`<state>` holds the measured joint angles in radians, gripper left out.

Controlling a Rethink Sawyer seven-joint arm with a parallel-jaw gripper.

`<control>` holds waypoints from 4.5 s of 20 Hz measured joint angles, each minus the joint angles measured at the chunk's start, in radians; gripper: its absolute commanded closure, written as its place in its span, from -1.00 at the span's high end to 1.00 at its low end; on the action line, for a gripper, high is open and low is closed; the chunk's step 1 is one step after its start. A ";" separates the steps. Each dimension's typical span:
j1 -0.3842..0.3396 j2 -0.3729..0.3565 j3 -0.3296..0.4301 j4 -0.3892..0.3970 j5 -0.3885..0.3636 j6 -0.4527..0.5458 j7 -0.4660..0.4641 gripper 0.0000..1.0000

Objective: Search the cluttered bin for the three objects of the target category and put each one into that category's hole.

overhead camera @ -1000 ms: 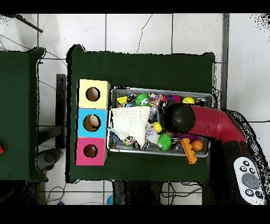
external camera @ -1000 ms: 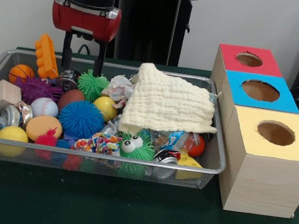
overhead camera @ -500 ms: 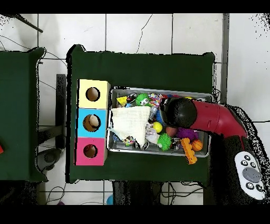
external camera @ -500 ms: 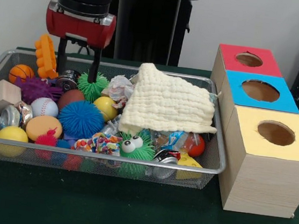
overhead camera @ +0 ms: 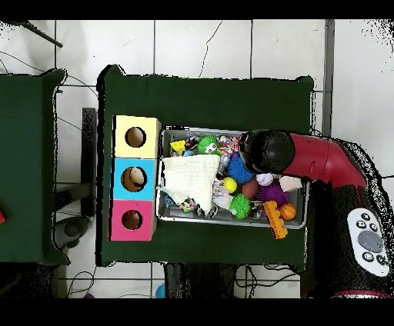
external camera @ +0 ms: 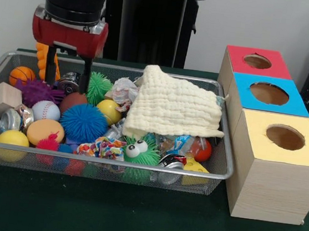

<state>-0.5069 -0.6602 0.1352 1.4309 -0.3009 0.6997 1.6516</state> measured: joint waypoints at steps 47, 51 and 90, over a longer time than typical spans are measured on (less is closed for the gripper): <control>0.018 0.146 0.000 -0.118 -0.009 -0.041 0.000 1.00; 0.023 0.146 -0.006 -0.118 -0.009 -0.041 0.000 1.00; 0.059 0.036 -0.034 -0.019 0.021 -0.041 0.000 1.00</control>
<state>-0.4479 -0.6244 0.1009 1.4115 -0.2798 0.6590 1.6516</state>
